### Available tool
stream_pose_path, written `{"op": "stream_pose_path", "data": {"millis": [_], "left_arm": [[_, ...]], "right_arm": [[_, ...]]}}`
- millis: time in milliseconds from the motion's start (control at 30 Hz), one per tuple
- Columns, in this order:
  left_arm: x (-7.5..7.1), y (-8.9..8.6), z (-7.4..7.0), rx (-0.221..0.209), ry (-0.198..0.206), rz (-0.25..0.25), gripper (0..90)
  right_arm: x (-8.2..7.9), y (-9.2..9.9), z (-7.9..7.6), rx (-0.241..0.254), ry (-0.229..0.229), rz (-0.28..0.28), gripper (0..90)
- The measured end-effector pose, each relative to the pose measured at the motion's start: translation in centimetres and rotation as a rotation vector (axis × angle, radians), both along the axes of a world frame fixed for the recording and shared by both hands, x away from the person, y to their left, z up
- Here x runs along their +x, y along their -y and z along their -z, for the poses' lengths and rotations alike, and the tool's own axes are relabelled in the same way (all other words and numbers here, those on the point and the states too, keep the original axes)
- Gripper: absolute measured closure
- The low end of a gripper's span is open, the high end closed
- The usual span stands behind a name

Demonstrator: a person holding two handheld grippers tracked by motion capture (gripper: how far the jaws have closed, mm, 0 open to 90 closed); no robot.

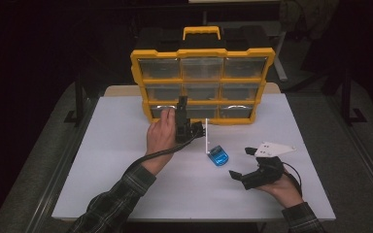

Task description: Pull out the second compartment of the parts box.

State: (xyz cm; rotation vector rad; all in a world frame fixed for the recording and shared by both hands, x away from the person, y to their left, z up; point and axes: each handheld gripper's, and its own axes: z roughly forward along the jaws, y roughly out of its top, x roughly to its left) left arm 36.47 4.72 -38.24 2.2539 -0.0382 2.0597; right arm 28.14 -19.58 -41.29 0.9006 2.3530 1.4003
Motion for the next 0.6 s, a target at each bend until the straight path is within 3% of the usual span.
{"op": "stream_pose_path", "data": {"millis": [433, 600], "left_arm": [[0.5, 0.6, -1.5, -0.024, 0.026, 0.008, 0.5], [0.5, 0.8, -2.3, -0.013, 0.036, 0.001, 0.5]], "right_arm": [[0.0, 0.0, 0.0, 0.004, 0.002, -0.003, 0.0], [0.0, 0.0, 0.0, 0.004, 0.003, -0.004, 0.0]]}}
